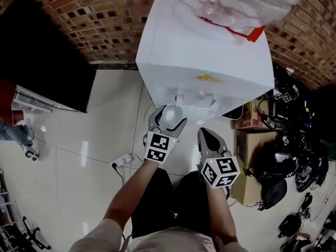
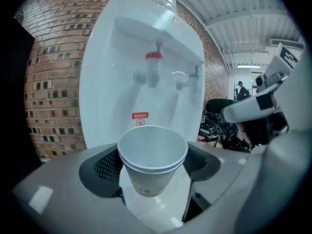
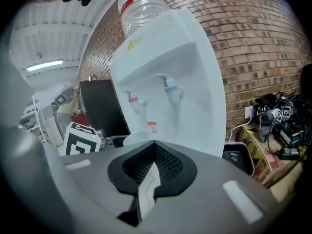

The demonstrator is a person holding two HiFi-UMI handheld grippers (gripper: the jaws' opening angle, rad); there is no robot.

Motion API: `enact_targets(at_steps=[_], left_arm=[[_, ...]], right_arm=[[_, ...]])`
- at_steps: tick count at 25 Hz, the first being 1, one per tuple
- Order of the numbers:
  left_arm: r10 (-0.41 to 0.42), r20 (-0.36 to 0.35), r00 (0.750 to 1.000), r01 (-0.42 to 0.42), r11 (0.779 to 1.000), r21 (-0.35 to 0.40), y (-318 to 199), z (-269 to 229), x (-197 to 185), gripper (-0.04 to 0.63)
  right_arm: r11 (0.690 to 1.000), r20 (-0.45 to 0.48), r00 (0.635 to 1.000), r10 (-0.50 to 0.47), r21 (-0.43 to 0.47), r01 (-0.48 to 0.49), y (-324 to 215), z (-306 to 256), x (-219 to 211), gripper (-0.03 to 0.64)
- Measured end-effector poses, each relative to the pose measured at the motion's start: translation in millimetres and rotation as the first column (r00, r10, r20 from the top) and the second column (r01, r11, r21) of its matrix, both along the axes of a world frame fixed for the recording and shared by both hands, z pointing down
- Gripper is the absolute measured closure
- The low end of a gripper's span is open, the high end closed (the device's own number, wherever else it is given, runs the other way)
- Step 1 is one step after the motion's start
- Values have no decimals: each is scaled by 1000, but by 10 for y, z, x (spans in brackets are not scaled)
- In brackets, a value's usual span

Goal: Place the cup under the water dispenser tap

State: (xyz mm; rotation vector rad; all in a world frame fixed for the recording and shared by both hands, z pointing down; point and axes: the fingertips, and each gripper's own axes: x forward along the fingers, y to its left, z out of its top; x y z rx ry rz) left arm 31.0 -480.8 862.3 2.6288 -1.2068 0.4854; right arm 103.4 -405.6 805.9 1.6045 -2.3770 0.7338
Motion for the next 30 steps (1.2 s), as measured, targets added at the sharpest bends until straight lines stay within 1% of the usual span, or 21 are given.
enact_targets(at_steps=[2,4,9,14,17,20,22,23,27,30], left_arm=[[-11,0,1000,11,1000,15,-101,116,21,219],[-15,-16,1000,15,999,29,-165,172,57,219],[-30,-46,998,34,996,78,-260,162,125,219],[-39,-62,997,44,995,88,-319,165,164,219],[-35,-50,998,39,995,90,-306,198,158,219],[-31,-67,997,36,997,75,-294,243,165,201],[-43,-81,996,48,997,65,-271,235,152,156],[-53,-83,995,58,997,60,-251,222,136,149],[-116,-54,992,118,993,31,-74,138,0,149],[-156,-41,987,155,988,-29,201,-56,-166,149]], right_arm=[[1000,-4,1000,11,17,-11,-75,102,31,617],[999,-9,1000,19,28,-19,-125,173,65,617],[999,-13,1000,23,35,-22,-155,289,86,617],[999,-15,1000,25,32,-24,-153,330,103,617],[999,-13,1000,26,36,-26,-160,285,107,617],[998,-14,999,34,46,-33,-162,238,138,617],[998,-14,999,39,46,-38,-159,206,162,617],[998,-13,999,41,43,-40,-159,182,171,617],[999,-7,999,41,7,-41,-121,5,175,617],[999,-14,999,33,-37,-34,-53,-248,141,617]])
